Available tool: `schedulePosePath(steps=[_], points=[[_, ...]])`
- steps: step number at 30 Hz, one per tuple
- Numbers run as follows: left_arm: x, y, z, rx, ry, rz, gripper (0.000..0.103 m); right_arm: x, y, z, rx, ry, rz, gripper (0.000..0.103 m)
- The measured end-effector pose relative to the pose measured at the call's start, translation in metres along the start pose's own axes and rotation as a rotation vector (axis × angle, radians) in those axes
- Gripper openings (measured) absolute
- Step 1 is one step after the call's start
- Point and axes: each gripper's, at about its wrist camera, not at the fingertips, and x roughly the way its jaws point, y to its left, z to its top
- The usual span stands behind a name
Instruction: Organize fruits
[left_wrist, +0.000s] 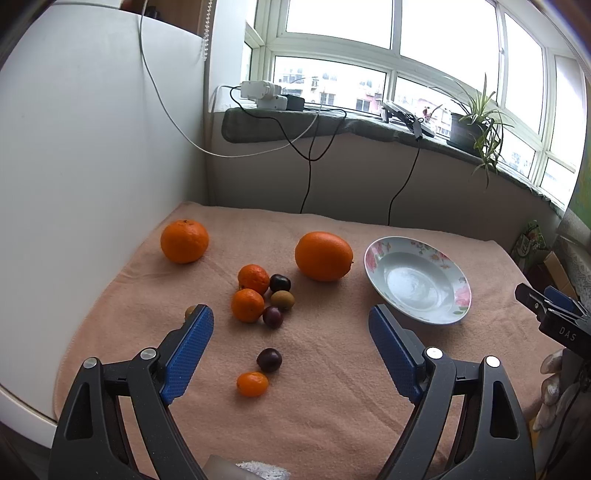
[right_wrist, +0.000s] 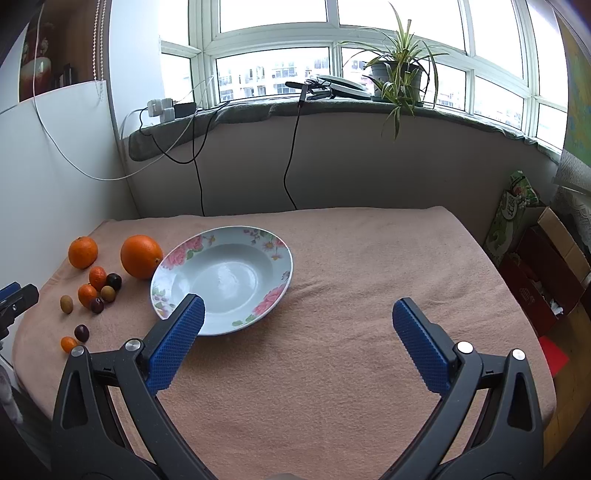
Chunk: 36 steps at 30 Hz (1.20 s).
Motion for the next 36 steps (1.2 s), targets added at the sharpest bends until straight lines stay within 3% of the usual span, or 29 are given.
schedulePosePath(steps=[22,36], points=[[0.032,0.024,-0.004,-0.095,0.085,-0.045,0.086,0.025,0.013,0.014,-0.041,0.022,0.073,0.103],[0.054,0.028,0.001,-0.117,0.119,-0.104,0.085,0.064,0.07,0.059,-0.194,0.077,0.332,0.103]])
